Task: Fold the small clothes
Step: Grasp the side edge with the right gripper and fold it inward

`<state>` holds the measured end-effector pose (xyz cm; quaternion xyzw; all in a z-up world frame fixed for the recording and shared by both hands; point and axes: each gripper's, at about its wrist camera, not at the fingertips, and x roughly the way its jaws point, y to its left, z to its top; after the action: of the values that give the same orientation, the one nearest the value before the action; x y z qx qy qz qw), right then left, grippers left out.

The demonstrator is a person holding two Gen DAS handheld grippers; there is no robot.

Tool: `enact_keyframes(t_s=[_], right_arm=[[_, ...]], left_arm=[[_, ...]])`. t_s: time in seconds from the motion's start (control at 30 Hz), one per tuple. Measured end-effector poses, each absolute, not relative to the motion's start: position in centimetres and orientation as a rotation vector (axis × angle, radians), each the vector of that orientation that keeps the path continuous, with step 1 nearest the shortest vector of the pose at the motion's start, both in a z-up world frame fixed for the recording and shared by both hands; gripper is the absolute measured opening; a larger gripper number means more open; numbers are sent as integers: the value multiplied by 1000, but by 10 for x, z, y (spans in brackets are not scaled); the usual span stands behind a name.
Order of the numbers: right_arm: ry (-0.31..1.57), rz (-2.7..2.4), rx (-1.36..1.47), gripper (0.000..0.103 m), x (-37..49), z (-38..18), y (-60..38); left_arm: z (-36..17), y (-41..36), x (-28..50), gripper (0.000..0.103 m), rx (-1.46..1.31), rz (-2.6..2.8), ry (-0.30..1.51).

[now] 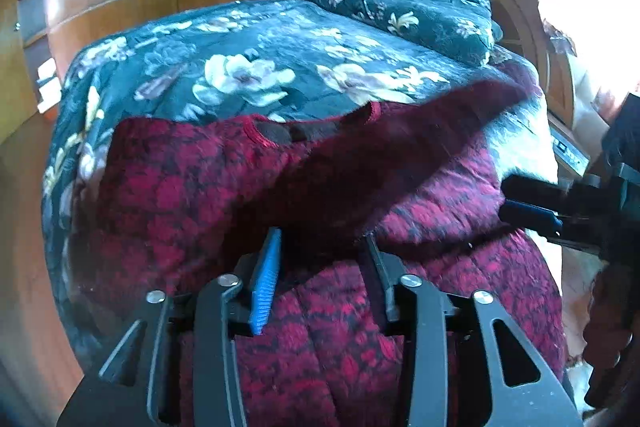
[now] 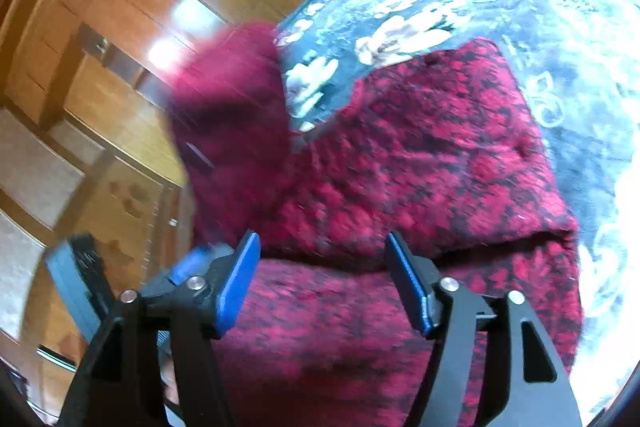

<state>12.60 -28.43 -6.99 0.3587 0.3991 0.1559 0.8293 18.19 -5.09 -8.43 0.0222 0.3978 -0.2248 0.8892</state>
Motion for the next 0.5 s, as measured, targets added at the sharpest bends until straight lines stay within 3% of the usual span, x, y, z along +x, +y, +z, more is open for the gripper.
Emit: enact_keyframes(t_s=[0.23,0.3,0.37,0.43,0.5], right_arm=[[892,281,836,72,140,-86,-290],[916,249,835,60,147,-92,-291],[930,210,802,35,158,-96,-291],[918,192,729,21,163,-89,-290],[861,199,619,18,164,-69,-285]], left_arm=[[-84,-31,162,48,-32,-465,838],[-84,-17,157,48,-74,-440,842],[-81,-2,155,48,-110,-409,838],[-78,10,154,48,-128,-377,827],[-73,23,155,48,-153,-341,809]])
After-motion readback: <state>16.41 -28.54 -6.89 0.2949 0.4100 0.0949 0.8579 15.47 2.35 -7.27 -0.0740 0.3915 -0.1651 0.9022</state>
